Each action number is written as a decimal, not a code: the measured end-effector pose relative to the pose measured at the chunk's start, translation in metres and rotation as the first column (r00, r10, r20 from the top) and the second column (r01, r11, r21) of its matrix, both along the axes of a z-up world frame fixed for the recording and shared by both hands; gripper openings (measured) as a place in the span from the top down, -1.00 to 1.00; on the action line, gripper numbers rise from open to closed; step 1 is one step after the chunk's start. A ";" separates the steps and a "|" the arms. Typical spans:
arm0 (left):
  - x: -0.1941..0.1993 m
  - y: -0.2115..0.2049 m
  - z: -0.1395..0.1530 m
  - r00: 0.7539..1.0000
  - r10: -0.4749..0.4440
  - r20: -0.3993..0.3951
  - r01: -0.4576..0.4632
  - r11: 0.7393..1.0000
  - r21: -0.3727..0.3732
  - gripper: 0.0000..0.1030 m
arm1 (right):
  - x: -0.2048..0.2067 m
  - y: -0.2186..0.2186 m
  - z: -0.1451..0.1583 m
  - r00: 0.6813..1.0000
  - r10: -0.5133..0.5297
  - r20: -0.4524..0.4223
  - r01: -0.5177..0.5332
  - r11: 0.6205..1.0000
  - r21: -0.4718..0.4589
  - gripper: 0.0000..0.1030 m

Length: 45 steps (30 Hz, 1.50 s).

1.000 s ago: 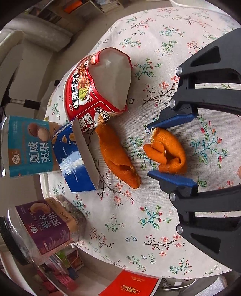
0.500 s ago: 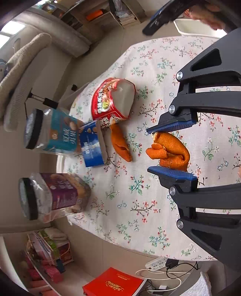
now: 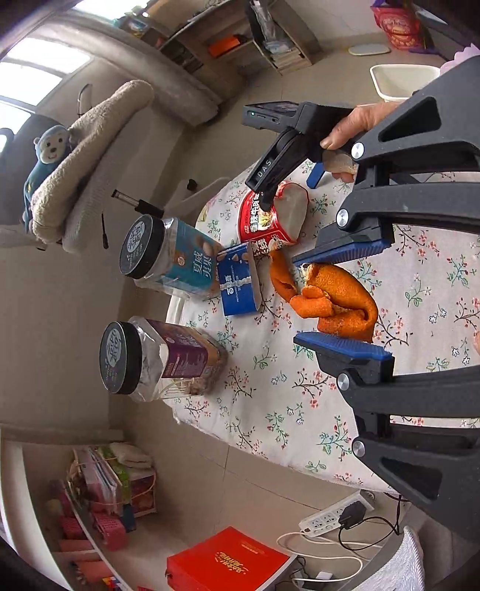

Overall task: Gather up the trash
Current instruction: 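Grasp the orange peel with the left gripper while the right gripper grasps the red noodle cup, then carry the orange peel and red noodle cup to the wastebasket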

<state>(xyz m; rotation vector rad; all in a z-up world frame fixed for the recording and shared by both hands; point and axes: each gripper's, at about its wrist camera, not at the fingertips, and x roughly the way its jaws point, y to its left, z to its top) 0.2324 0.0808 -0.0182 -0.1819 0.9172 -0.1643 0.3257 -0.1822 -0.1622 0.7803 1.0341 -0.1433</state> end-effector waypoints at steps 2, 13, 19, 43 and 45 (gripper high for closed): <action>0.001 0.005 -0.003 1.000 0.017 -0.010 -0.017 1.000 0.004 0.29 | 0.004 0.012 0.001 0.999 0.043 -0.003 -0.043 0.999 -0.031 -0.83; -0.013 0.022 0.006 0.998 0.059 0.010 -0.059 0.998 0.004 0.29 | -0.069 0.039 0.047 0.979 0.174 0.104 -0.154 0.972 -0.178 -0.39; -0.027 0.018 0.012 0.999 0.042 0.026 -0.042 0.999 0.008 0.29 | -0.123 0.032 0.076 0.963 0.226 0.146 -0.185 0.950 -0.252 -0.39; -0.068 -0.033 0.019 0.999 0.005 0.047 -0.006 1.000 0.019 0.29 | -0.232 -0.023 0.173 0.895 0.319 0.313 -0.148 0.872 -0.467 -0.39; -0.069 -0.043 0.019 0.998 -0.011 0.057 0.009 1.000 0.024 0.29 | -0.237 -0.036 0.175 0.899 0.292 0.326 -0.115 0.876 -0.468 -0.39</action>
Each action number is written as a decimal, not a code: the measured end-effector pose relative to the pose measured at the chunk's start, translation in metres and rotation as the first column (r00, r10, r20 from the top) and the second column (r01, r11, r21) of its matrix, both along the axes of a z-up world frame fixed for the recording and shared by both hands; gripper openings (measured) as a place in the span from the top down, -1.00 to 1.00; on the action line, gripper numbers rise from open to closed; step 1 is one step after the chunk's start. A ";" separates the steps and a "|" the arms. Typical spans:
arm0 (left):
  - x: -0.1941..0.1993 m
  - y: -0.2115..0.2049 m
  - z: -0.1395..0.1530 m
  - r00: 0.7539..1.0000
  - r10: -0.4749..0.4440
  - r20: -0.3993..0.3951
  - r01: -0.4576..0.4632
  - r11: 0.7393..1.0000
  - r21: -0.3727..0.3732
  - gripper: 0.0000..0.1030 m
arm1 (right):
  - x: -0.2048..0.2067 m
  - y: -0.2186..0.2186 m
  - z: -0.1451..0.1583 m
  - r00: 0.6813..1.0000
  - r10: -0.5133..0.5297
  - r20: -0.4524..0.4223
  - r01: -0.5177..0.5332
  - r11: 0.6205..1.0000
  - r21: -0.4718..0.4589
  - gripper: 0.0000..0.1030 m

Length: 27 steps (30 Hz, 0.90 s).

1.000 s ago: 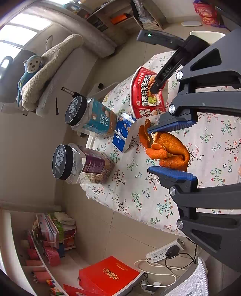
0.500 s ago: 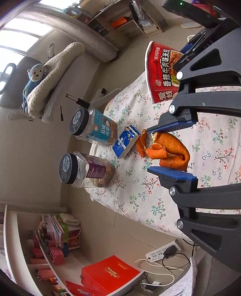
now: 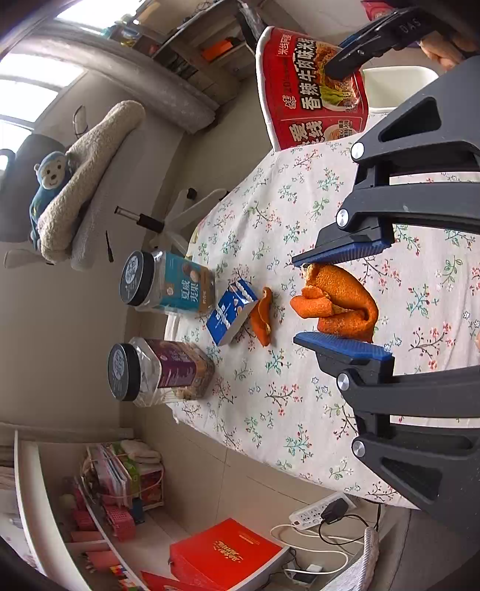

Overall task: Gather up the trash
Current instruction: 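Carry the orange peel and red noodle cup to the wastebasket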

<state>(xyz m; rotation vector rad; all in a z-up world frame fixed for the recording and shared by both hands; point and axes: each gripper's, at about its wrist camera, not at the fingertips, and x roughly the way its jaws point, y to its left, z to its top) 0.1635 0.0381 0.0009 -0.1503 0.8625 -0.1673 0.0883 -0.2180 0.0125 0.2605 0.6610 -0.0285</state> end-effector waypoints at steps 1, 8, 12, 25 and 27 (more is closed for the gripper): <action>-0.001 -0.006 0.001 1.000 -0.009 0.005 0.009 1.000 0.004 0.29 | -0.003 -0.006 0.001 1.000 -0.014 0.007 0.014 1.000 -0.001 -0.39; -0.002 -0.048 0.000 0.997 -0.074 0.010 0.074 0.997 0.017 0.29 | -0.027 -0.050 0.009 0.993 -0.112 0.046 0.113 0.993 -0.021 -0.40; -0.005 -0.075 0.004 0.993 -0.118 0.022 0.118 0.993 0.015 0.29 | -0.041 -0.077 0.012 0.982 -0.181 0.059 0.182 0.983 -0.006 -0.40; -0.019 -0.151 0.019 0.968 -0.244 0.059 0.245 0.970 -0.008 0.29 | -0.084 -0.134 0.024 0.925 -0.354 0.137 0.370 0.921 -0.124 -0.41; -0.021 -0.161 0.021 0.963 -0.261 0.063 0.263 0.965 -0.014 0.29 | -0.091 -0.143 0.024 0.913 -0.384 0.136 0.400 0.907 -0.129 -0.41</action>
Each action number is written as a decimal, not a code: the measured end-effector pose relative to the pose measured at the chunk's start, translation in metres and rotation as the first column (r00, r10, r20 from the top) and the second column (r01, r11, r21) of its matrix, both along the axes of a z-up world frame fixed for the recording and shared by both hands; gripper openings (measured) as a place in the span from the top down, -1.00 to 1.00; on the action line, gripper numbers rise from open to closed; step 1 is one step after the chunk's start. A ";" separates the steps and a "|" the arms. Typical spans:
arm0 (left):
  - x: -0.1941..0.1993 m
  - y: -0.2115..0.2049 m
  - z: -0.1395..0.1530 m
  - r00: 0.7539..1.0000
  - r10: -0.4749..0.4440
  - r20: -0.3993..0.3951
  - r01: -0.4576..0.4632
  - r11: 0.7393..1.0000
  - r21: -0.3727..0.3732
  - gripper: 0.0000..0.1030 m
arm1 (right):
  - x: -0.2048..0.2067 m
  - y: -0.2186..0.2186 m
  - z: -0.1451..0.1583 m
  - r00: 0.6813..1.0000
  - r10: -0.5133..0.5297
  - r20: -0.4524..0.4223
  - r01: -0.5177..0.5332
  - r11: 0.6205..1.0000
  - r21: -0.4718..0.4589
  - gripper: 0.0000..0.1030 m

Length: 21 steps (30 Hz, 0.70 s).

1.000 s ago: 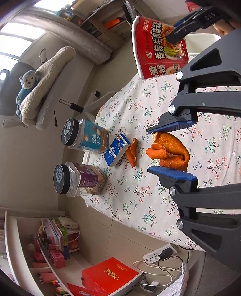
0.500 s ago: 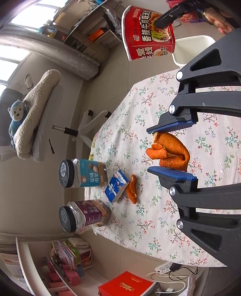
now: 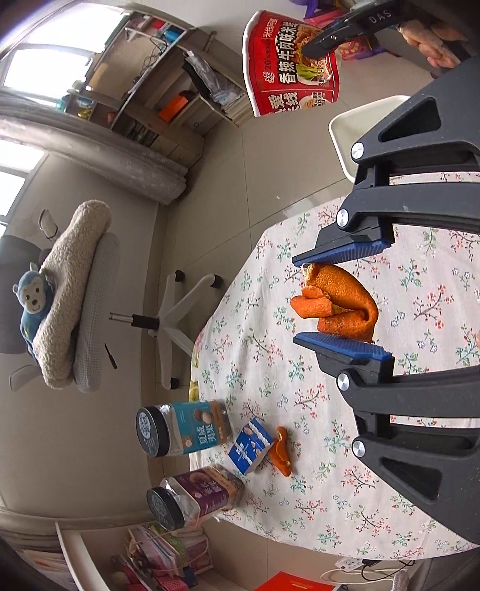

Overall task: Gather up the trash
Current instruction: 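Carry the orange peel and red noodle cup to the wastebasket, then open both grippers to drop the peel and noodle cup into the wastebasket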

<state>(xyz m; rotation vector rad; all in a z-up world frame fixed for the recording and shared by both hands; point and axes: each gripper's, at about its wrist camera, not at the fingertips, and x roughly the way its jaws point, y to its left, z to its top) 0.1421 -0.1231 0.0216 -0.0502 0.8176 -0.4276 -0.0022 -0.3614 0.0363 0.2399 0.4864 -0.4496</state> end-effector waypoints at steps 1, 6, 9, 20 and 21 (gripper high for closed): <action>-0.002 -0.005 0.001 1.000 -0.010 0.001 0.010 1.000 -0.002 0.29 | -0.003 -0.005 0.000 1.000 -0.017 -0.004 0.017 1.000 -0.004 -0.41; -0.010 -0.030 0.002 0.998 -0.054 0.011 0.054 0.999 0.001 0.29 | -0.021 -0.031 -0.004 0.996 -0.082 -0.018 0.082 0.997 0.005 -0.41; -0.014 -0.044 0.000 0.997 -0.078 0.011 0.078 0.997 0.010 0.29 | -0.028 -0.044 -0.005 0.994 -0.110 -0.026 0.111 0.994 0.015 -0.41; -0.036 -0.095 -0.009 0.985 -0.171 0.012 0.171 0.984 0.043 0.29 | -0.048 -0.074 -0.014 0.983 -0.173 -0.059 0.175 0.984 0.026 -0.43; -0.037 -0.100 -0.010 0.984 -0.180 0.010 0.179 0.983 0.046 0.29 | -0.050 -0.076 -0.015 0.982 -0.177 -0.060 0.179 0.983 0.030 -0.43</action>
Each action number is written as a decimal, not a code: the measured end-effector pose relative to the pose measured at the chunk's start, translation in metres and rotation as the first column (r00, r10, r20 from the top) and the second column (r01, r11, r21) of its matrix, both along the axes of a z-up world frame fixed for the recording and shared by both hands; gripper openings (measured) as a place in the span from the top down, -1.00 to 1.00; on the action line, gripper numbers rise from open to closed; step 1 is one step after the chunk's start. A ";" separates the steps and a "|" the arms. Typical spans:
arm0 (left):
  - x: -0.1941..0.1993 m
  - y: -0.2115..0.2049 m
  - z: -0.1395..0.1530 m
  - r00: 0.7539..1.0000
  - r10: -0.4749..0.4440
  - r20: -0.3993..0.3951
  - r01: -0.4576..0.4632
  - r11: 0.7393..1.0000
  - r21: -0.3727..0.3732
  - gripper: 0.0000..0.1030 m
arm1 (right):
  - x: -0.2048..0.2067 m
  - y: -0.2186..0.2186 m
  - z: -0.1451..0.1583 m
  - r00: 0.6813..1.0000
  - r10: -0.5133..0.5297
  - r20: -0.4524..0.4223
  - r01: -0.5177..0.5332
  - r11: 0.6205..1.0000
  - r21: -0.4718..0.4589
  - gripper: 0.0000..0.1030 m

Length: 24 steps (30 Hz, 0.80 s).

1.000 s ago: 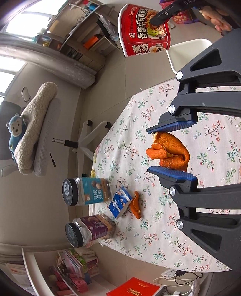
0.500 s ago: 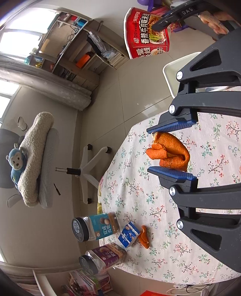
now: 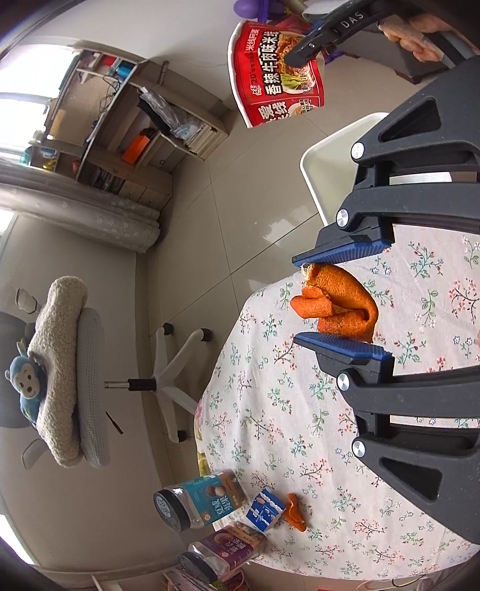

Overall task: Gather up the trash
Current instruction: 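Open both grippers to drop the peel and noodle cup into the wastebasket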

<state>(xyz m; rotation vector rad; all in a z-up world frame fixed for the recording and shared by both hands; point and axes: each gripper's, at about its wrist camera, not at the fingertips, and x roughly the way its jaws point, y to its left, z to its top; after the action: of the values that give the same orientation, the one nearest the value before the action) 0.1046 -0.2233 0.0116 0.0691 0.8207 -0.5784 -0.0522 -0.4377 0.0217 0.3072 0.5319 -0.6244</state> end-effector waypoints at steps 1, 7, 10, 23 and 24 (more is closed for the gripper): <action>-0.002 -0.005 -0.001 1.000 -0.009 -0.001 0.009 1.000 0.002 0.29 | -0.002 -0.002 0.000 1.000 -0.004 0.001 0.004 1.000 0.007 -0.44; -0.016 -0.033 -0.004 0.998 -0.066 -0.001 0.066 0.998 0.010 0.29 | -0.016 -0.018 -0.002 0.999 -0.042 0.019 0.042 0.999 0.024 -0.72; -0.023 -0.047 -0.005 0.995 -0.095 -0.004 0.095 0.995 0.009 0.29 | -0.022 -0.025 -0.001 0.998 -0.060 0.031 0.059 0.998 0.034 -0.74; -0.056 -0.096 -0.011 0.971 -0.236 -0.026 0.235 0.972 -0.024 0.29 | -0.049 -0.055 -0.004 0.983 -0.168 0.079 0.160 0.982 0.105 -0.75; -0.057 -0.098 -0.011 0.969 -0.246 -0.032 0.245 0.969 -0.034 0.29 | -0.050 -0.055 -0.004 0.982 -0.173 0.082 0.164 0.981 0.102 -0.75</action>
<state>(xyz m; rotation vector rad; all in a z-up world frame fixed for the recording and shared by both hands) 0.0472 -0.3216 0.0007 0.1347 0.8439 -0.8280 -0.1025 -0.4928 0.0182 0.4716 0.4521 -0.7471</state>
